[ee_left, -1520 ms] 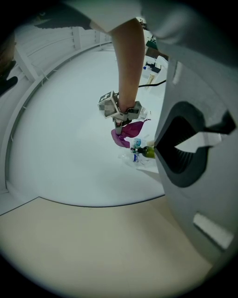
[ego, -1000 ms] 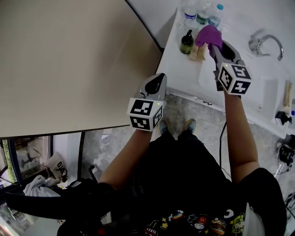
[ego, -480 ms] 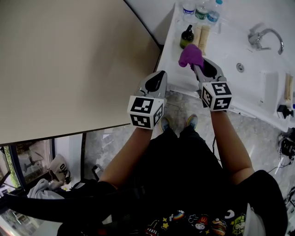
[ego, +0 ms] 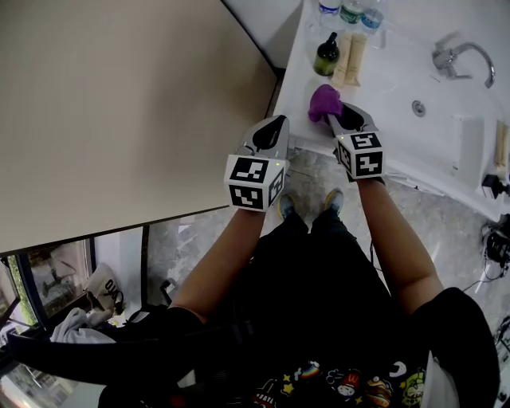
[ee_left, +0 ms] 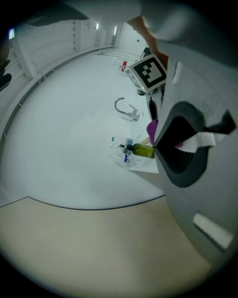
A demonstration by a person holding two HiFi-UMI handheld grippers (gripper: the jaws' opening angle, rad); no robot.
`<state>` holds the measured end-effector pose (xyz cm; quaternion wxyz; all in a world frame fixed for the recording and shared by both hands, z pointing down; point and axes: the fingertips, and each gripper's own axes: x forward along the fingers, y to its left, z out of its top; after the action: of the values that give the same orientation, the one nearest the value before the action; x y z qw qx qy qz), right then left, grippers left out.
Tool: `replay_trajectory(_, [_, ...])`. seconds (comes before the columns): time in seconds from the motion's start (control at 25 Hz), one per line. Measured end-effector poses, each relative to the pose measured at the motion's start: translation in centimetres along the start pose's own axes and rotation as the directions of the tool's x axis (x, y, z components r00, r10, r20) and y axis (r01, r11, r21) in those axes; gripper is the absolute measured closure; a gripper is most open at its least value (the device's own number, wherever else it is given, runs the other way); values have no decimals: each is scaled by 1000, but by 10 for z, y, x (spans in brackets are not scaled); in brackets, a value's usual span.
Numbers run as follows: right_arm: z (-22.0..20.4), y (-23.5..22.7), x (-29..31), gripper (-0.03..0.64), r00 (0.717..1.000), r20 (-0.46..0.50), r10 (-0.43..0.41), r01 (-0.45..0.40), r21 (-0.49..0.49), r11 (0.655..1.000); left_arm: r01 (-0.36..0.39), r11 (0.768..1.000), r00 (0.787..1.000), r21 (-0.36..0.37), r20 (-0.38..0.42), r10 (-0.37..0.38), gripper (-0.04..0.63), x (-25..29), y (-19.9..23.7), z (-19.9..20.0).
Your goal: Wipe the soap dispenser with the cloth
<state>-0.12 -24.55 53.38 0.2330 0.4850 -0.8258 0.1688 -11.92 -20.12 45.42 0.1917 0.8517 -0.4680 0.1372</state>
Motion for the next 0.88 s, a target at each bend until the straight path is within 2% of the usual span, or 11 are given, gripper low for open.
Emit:
replay_trajectory(0.24, [6, 13, 2, 391, 998, 18, 60, -60, 0, 998, 7, 1000, 1000, -11, -6, -7, 594, 0, -2, -4])
replay_trajectory(0.36, [8, 19, 1, 385, 997, 17, 76, -76, -3, 997, 4, 1000, 1000, -14, -4, -4, 594, 1, 0, -4])
replay_trajectory(0.64, [33, 19, -17, 413, 994, 93, 60, -60, -3, 998, 18, 1000, 1000, -6, 9, -18, 594, 7, -5, 5])
replay_trajectory(0.88, [67, -1, -48, 493, 981, 192, 17, -20, 12, 1000, 43, 999, 998, 26, 46, -44, 594, 16, -28, 28])
